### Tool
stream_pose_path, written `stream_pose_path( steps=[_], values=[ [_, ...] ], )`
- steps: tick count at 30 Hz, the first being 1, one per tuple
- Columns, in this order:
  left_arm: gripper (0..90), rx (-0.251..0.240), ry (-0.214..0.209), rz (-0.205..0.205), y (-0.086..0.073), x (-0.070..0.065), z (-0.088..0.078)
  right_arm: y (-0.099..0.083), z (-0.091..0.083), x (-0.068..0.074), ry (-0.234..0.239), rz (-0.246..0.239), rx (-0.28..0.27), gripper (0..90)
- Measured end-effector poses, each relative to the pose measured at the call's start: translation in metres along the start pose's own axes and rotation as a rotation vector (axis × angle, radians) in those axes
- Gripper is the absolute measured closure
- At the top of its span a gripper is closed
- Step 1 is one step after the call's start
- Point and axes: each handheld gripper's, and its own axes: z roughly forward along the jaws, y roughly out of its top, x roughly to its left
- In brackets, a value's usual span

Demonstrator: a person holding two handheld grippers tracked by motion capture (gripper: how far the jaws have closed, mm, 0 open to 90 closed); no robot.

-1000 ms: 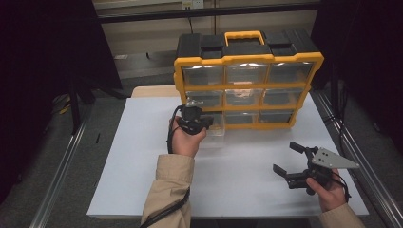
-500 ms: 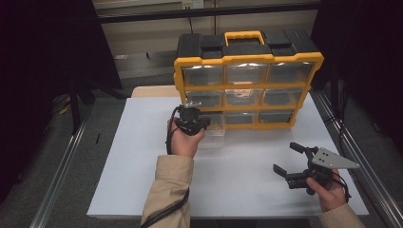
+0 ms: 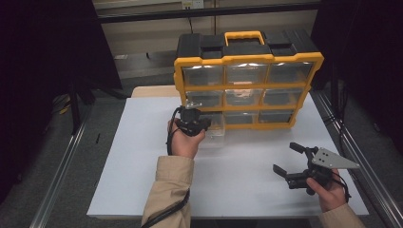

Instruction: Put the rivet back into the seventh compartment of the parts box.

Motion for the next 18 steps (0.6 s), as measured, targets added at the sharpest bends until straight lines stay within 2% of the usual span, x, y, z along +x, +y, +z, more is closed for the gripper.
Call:
stream_pose_path(
  steps=[2,3,5,6,7,10,12,13,16,18],
  values=[
    [84.1,0.001,0.0,-0.004,-0.0007,-0.0003,-0.0008,0.0,-0.0002,-0.0004,0.003,-0.007,0.0,0.8],
    [84.5,-0.012,0.002,-0.022,-0.0012,-0.0012,-0.0008,-0.0001,-0.0002,-0.0005,0.002,-0.007,0.001,0.8],
    [85.4,-0.002,0.005,-0.008,-0.0019,-0.001,-0.0025,0.0001,0.0,0.0002,0.0,0.002,-0.002,0.8],
    [85.5,-0.014,0.007,-0.023,-0.0027,-0.0027,-0.0023,0.0001,-0.0001,0.0001,0.0,0.001,0.0,0.8],
    [86.0,-0.004,0.004,-0.012,-0.0028,-0.0019,-0.0034,0.0001,-0.0003,0.0003,-0.001,0.003,0.002,0.8],
    [86.9,-0.006,0.0,-0.013,-0.0041,-0.0037,-0.0042,0.0002,-0.0006,-0.0001,0.001,-0.001,0.001,0.8],
    [87.8,-0.014,0.005,-0.031,-0.0051,-0.006,-0.0042,0.0001,-0.0006,-0.0003,-0.001,-0.001,0.002,0.8],
    [88.5,-0.002,0.0,-0.017,-0.0056,-0.0051,-0.0053,0.0001,-0.0006,-0.0003,-0.001,-0.001,0.003,0.8],
    [89.5,-0.008,0.007,-0.035,-0.0076,-0.0072,-0.0053,0.0003,-0.0005,-0.0004,-0.004,0.001,-0.002,0.8],
    [90.0,0.003,0.006,-0.024,-0.0092,-0.0069,-0.0064,0.0003,-0.0004,-0.0007,-0.006,0.002,-0.002,0.8]
  ],
)
